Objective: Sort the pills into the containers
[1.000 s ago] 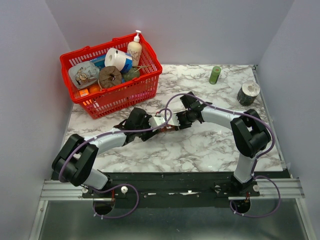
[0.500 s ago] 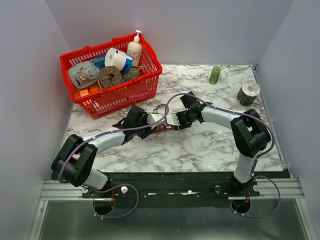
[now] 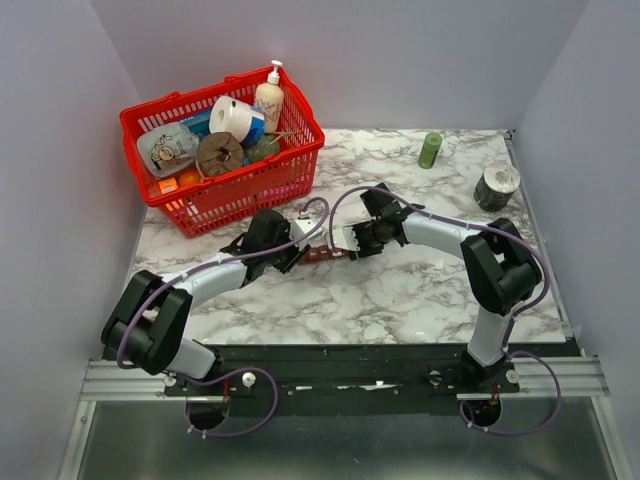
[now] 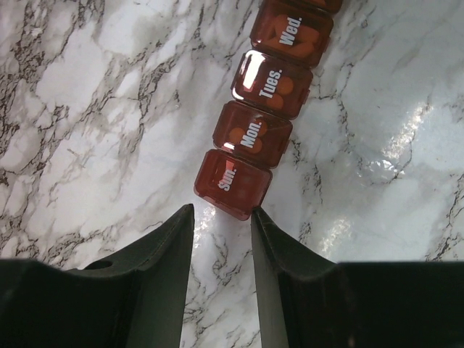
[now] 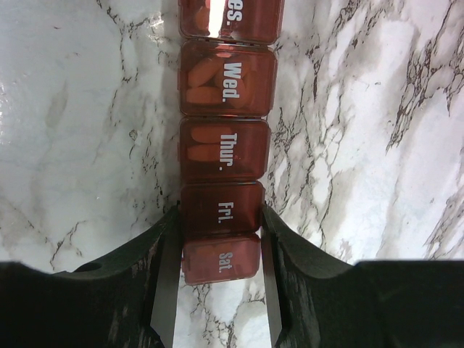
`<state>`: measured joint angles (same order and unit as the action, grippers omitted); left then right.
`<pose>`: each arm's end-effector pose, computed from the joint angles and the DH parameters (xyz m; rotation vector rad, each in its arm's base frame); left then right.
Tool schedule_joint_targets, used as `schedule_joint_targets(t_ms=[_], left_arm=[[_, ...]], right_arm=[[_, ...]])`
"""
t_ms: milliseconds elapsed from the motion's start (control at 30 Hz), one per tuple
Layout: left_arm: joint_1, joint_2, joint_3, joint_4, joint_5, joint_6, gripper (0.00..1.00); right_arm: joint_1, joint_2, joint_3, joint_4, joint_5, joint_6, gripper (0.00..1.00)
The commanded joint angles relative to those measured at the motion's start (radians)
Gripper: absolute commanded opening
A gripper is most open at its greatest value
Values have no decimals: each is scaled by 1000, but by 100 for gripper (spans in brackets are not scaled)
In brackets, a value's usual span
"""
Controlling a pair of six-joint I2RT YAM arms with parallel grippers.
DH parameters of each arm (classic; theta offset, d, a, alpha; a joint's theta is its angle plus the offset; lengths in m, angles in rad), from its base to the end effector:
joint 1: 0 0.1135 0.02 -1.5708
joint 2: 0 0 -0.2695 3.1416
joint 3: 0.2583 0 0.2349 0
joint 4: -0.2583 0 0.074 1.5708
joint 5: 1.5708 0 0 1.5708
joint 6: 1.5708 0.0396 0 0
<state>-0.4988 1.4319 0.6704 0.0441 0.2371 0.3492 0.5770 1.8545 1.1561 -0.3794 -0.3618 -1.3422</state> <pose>0.2355 -0.1389 0.1932 1.0528 2.0317 -0.3490 0.2945 0.2084 0.1743 -2.1538 1.3660 0.1929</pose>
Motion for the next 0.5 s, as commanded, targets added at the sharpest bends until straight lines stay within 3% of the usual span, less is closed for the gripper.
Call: schedule_joint_targets(t_ms=[0, 467], left_arm=[[23, -19, 44, 65, -38, -39, 45], [28, 84, 146, 8, -107, -76, 45]], right_arm=[[6, 49, -53, -81, 21, -20, 26], [6, 51, -52, -82, 20, -25, 25]])
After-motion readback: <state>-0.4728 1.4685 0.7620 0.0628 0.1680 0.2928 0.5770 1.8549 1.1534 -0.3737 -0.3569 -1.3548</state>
